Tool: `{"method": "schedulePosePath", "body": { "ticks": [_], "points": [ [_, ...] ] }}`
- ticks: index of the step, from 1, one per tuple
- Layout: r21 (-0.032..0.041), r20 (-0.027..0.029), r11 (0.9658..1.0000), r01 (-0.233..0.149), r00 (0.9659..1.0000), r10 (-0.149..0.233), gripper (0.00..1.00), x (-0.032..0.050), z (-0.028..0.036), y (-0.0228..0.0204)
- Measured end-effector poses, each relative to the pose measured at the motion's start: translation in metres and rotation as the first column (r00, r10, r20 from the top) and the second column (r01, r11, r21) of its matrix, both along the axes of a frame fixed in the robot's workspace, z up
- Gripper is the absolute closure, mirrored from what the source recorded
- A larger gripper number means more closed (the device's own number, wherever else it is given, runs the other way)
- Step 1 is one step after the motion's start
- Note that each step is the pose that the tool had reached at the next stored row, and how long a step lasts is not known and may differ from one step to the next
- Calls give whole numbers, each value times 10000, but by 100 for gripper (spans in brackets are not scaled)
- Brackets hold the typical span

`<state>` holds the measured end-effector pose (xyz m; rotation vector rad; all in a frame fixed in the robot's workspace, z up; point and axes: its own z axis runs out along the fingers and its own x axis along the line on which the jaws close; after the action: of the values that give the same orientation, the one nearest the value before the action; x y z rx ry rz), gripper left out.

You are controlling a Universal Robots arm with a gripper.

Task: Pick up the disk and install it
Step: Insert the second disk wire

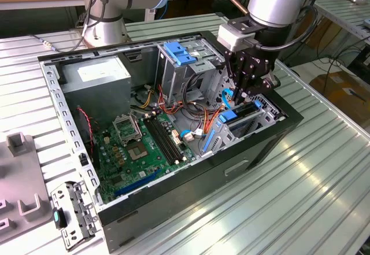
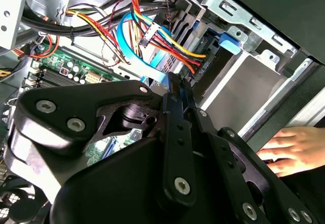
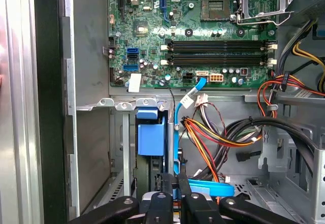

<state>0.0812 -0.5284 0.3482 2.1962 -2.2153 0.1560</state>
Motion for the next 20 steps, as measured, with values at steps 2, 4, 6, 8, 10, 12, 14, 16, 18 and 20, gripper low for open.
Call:
{"method": "schedulePosePath", "body": {
  "ticks": [2,4,6,8,10,12,14,16,18,20],
  "points": [
    [9,0,10000,1,10000,-1,84,0,1,-8],
    [14,0,10000,0,10000,0,84,0,2,-27],
    [38,0,10000,0,10000,0,84,0,1,-76],
    [106,0,9999,1,10000,-1,84,0,9,-88],
    [127,0,9999,0,10000,0,84,0,25,-93],
    [128,0,9999,1,10000,-1,84,0,25,-105],
    [128,0,9999,0,10000,0,84,0,26,-143],
    [131,0,9999,1,10000,-1,84,-1,26,-182],
    [132,0,9999,1,10000,-1,84,2,26,-185],
    [133,0,9999,-1,10000,1,84,9,26,-184]
  ]
}}
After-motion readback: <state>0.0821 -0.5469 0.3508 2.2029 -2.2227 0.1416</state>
